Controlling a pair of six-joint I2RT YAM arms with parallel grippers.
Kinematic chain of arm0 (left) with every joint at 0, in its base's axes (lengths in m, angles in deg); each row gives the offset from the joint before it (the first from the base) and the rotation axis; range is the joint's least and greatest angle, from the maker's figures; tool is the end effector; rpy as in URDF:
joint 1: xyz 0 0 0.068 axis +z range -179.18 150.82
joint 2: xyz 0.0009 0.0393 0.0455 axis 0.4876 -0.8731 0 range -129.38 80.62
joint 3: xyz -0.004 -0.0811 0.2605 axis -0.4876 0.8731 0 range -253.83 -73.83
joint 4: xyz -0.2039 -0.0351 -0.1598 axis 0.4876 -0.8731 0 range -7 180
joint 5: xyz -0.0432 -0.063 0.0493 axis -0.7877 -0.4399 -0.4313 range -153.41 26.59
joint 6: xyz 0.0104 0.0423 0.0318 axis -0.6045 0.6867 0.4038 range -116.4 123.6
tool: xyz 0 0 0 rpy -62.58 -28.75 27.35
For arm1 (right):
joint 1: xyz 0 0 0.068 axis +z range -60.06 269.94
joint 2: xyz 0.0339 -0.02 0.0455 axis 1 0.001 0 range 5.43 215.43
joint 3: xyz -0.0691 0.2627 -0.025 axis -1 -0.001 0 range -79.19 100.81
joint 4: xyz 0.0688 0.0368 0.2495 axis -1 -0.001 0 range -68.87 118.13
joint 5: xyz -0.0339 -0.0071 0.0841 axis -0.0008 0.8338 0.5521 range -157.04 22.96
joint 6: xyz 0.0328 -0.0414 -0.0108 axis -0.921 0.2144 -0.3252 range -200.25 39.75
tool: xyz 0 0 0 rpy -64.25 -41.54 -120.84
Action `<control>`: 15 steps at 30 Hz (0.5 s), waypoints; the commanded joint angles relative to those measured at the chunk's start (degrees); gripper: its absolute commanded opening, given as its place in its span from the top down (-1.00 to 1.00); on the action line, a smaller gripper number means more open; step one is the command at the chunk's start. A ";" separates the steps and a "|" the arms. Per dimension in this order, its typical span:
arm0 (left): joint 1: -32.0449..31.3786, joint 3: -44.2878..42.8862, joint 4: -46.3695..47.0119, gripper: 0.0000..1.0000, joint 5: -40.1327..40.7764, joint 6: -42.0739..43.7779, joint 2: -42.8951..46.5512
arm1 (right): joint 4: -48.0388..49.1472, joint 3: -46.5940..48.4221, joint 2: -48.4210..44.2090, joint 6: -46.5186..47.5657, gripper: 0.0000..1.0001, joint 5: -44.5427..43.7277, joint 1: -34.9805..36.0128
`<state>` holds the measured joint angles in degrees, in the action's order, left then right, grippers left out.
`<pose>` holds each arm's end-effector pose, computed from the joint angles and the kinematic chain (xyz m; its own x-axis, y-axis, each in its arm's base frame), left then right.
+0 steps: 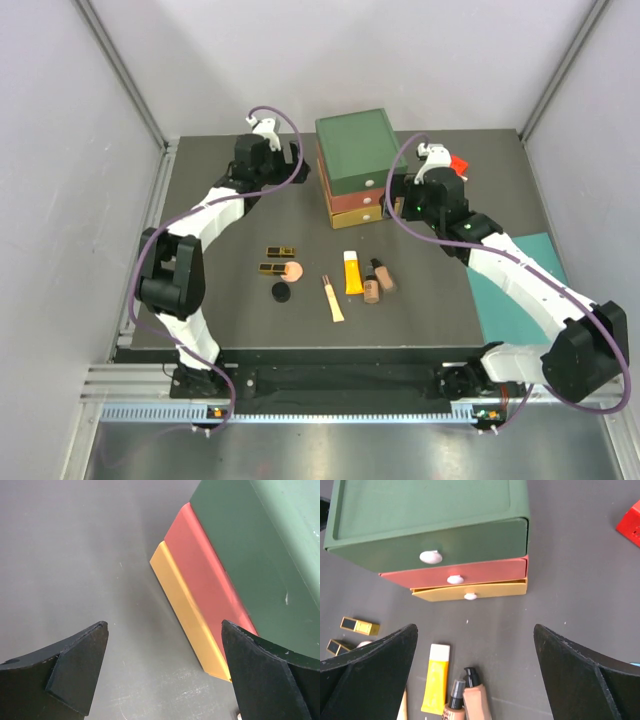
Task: Organize the makeup
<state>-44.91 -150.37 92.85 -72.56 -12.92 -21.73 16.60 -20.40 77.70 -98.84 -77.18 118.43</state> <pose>0.4062 -0.1204 0.2762 -0.4761 -0.1574 -0.8652 0.2849 0.9032 -0.3211 0.2585 0.1331 0.3200 -0.4571 0.1090 -0.8827 -0.1937 0.9564 0.2184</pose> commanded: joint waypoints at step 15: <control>0.35 -7.75 3.82 -0.97 -6.58 -3.08 5.93 | 1.51 3.97 3.84 1.27 -0.99 3.63 1.83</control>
<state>-44.88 -155.04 92.63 -75.93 -15.01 -20.11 16.10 -20.19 81.22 -98.27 -75.12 119.44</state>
